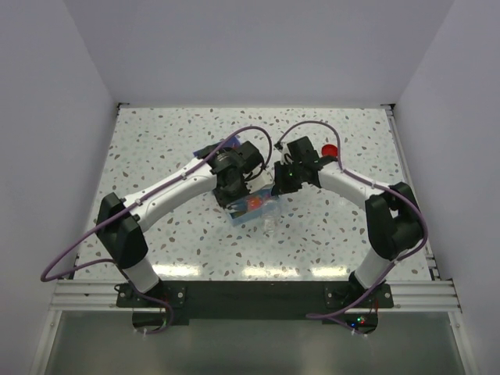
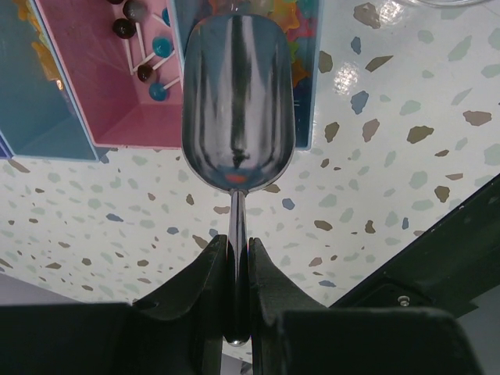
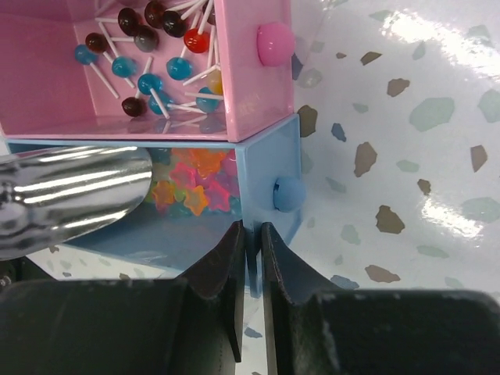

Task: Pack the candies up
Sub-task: Scoop the fake candies from the storage box.

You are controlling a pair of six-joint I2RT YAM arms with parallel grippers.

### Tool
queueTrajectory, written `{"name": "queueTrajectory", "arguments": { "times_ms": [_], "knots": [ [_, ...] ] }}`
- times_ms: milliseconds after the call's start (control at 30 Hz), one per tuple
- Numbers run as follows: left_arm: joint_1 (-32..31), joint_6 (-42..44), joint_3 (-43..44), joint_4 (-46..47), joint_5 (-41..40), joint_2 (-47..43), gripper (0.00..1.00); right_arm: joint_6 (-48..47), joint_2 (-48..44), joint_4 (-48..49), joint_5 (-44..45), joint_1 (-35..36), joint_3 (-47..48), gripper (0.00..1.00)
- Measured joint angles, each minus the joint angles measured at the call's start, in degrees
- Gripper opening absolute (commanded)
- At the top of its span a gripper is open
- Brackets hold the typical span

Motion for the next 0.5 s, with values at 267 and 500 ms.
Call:
{"name": "queueTrajectory", "arguments": {
  "times_ms": [267, 500],
  "knots": [
    [0.0, 0.2, -1.0, -0.9, -0.9, -0.4, 0.00, 3.7, -1.7, 1.5, 1.4, 4.1, -2.2, 0.00],
    [0.0, 0.4, -2.0, -1.1, -0.9, -0.5, 0.00, 5.7, -3.1, 2.8, 4.1, 5.6, -3.8, 0.00]
  ]
}}
